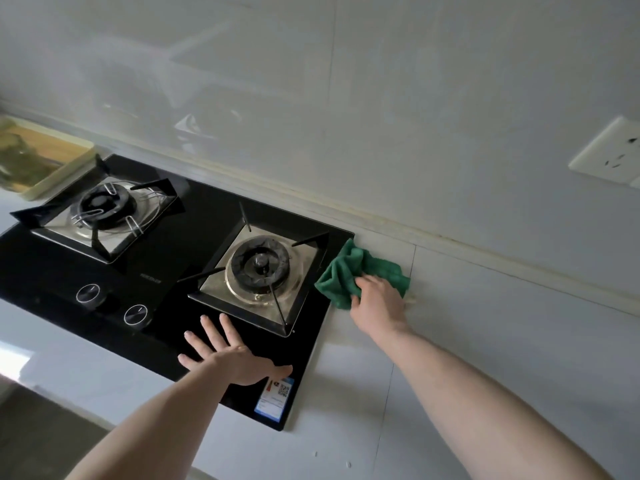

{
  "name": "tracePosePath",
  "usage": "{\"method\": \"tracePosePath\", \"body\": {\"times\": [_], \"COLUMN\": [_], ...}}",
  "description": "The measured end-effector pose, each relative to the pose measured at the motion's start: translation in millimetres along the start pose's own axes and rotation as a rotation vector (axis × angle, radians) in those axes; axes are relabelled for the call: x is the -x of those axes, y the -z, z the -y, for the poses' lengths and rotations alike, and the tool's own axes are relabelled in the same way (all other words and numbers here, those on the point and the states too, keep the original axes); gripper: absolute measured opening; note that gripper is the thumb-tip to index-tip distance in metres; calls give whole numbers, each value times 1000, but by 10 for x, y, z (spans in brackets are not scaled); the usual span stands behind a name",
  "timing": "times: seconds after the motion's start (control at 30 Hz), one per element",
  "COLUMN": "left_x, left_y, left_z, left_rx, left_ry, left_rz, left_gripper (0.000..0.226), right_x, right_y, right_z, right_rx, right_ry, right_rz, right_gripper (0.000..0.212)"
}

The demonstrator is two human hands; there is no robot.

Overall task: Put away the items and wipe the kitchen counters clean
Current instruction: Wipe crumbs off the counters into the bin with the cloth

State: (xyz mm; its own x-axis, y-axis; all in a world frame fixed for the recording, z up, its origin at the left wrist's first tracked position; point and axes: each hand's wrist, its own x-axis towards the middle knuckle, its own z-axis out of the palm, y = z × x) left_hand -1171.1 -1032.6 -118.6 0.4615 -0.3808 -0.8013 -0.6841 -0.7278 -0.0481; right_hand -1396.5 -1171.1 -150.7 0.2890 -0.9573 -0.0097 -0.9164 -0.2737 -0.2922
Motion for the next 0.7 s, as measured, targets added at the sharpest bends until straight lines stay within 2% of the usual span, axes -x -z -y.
{"method": "tracePosePath", "body": {"times": [0.13, 0.23, 0.37, 0.47, 0.57, 0.7], "left_x": [10, 20, -1, -41, -76, -82], "left_y": [45, 35, 20, 26, 34, 31], "left_z": [-77, -73, -76, -74, -53, -69], "left_rx": [44, 55, 47, 33, 34, 32], "left_ry": [32, 23, 18, 25, 36, 21], "left_rz": [2, -3, 1, 6, 7, 11], "left_gripper": [178, 178, 177, 177, 177, 177], "right_x": [111, -89, -649, -995, -981, -545], "right_y": [106, 243, 325, 265, 116, -29], "right_z": [-94, -69, 14, 117, 183, -86], "right_rx": [35, -21, -82, -98, -119, -180], "right_ry": [-2, -38, -27, -1, -42, -64], "right_rz": [42, -41, -147, -41, 126, -26], "right_gripper": [16, 9, 24, 35, 32, 20]}}
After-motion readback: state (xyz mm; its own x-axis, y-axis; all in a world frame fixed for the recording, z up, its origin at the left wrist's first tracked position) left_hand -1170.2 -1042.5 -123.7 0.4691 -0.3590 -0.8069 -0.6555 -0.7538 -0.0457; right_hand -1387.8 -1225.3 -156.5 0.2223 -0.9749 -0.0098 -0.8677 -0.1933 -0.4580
